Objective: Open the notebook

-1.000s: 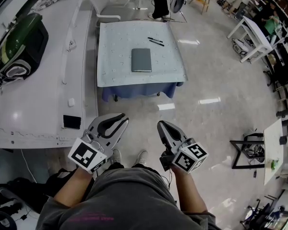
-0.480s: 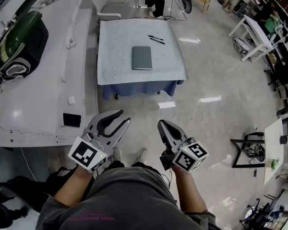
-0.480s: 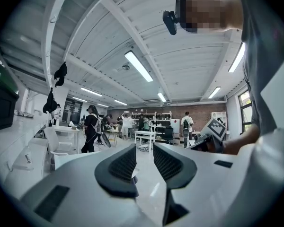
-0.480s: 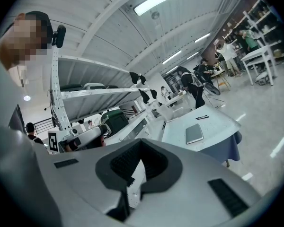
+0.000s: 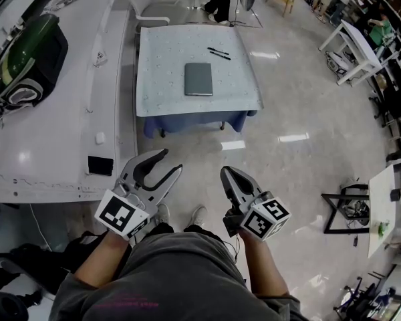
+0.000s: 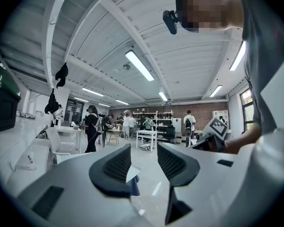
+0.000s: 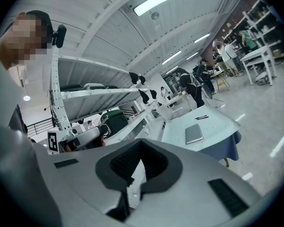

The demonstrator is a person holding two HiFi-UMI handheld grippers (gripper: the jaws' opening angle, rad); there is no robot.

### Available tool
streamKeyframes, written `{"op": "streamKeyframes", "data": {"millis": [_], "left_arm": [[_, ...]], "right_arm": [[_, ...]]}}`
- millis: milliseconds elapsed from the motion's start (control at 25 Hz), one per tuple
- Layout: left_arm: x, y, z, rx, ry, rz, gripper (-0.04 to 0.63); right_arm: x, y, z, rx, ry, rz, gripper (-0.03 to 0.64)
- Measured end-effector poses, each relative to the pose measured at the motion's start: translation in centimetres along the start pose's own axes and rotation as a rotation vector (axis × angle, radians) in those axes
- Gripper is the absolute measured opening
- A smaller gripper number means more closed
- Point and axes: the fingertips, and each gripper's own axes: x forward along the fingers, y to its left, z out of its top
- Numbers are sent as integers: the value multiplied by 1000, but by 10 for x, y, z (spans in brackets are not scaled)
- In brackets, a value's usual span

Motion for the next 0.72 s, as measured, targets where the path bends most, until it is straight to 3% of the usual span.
{"op": "streamKeyframes", "data": {"millis": [480, 720], "left_arm": [[12, -1, -1, 7, 8, 41, 242], [31, -15, -2, 9, 11, 48, 242]], "right_arm": [[-8, -12, 7, 0, -15, 3, 2], [-20, -31, 15, 2, -17, 15, 2]]}}
